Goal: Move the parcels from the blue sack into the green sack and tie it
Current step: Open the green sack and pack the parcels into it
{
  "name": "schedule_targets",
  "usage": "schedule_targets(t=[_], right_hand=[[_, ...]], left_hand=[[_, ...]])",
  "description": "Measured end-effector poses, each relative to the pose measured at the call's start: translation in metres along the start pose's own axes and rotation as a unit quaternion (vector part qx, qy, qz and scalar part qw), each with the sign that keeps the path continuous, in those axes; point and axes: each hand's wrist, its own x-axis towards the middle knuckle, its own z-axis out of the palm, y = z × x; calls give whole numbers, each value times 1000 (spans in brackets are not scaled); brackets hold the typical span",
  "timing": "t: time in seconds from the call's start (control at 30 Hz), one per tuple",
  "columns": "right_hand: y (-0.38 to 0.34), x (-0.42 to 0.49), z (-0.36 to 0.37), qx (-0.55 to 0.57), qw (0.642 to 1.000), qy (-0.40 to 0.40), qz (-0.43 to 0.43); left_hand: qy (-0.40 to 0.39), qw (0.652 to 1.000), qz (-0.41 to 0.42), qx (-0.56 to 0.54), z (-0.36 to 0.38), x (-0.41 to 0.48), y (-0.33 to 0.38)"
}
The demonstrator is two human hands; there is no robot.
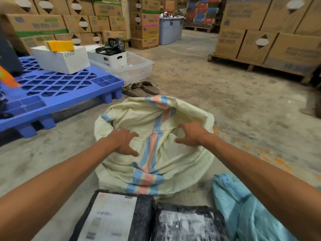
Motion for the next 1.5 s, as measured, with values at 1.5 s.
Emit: schedule_targets(t=[1.5], right_hand=[[-65,-298,46,642,709,60,284]], left_hand=[[44,691,-195,-695,14,-265,56]])
